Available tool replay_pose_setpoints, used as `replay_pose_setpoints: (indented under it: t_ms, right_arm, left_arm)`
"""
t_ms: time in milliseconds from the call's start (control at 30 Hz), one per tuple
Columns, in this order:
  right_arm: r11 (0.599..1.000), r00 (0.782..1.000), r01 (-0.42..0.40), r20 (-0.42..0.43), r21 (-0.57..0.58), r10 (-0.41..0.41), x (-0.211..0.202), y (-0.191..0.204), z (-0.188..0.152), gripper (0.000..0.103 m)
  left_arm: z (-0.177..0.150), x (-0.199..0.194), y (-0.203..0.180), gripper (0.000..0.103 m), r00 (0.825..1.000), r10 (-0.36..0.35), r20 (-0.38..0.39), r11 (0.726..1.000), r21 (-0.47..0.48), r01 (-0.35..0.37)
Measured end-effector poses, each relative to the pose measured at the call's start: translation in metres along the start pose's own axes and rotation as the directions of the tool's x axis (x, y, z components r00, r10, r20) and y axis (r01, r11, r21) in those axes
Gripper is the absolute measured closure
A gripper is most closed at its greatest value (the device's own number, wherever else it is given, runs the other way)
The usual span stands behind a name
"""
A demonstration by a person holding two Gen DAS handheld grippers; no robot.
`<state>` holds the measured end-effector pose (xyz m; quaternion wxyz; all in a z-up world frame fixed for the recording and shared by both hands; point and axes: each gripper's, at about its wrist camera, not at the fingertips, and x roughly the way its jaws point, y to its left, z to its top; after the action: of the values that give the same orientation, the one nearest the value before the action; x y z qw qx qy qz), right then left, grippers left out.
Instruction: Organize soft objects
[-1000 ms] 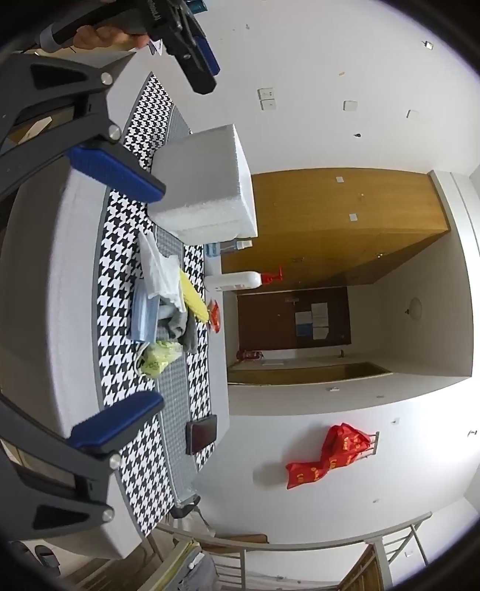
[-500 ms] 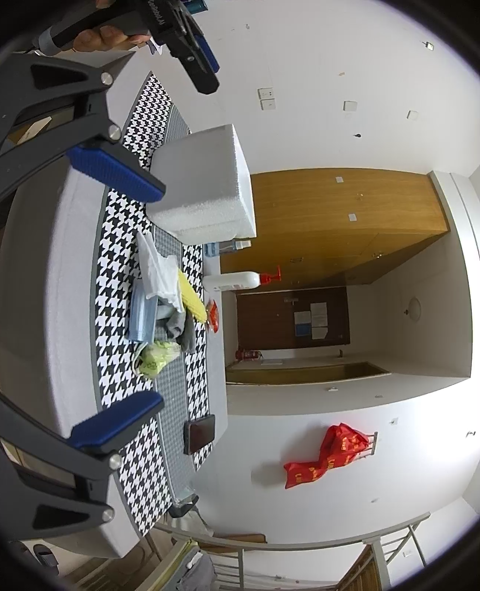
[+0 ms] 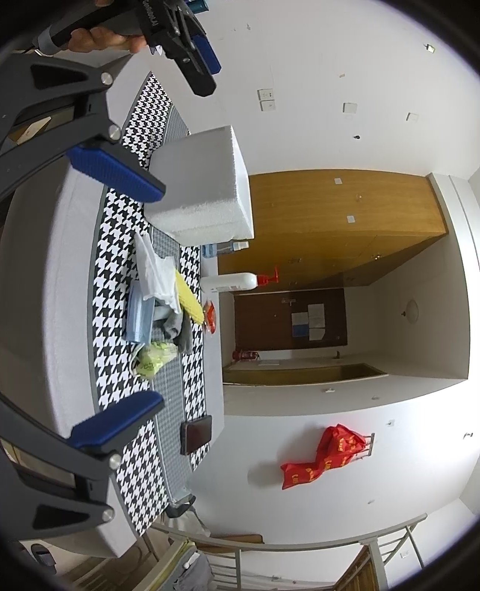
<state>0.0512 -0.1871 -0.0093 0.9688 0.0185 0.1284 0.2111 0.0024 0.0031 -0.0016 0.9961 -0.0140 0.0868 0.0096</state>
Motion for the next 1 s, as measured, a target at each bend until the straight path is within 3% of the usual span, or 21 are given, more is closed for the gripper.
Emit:
replay_pose_setpoints:
  t_ms: [900,1000]
  right_arm:
    - [1.0,1.0,0.006,-0.01,0.003,-0.006,0.008,-0.003,0.004,0.0]
    - [1.0,1.0,0.007,-0.003,0.018,-0.007,0.01,-0.008,0.006,0.0]
  left_arm:
    - [0.008,0.011,0.003,0.001,1.0,-0.028,0.003,1.0,-0.009,0.028]
    - [0.009,0.016,0.002,0.001,1.0,-0.006,0.007,1.0,-0.009,0.006]
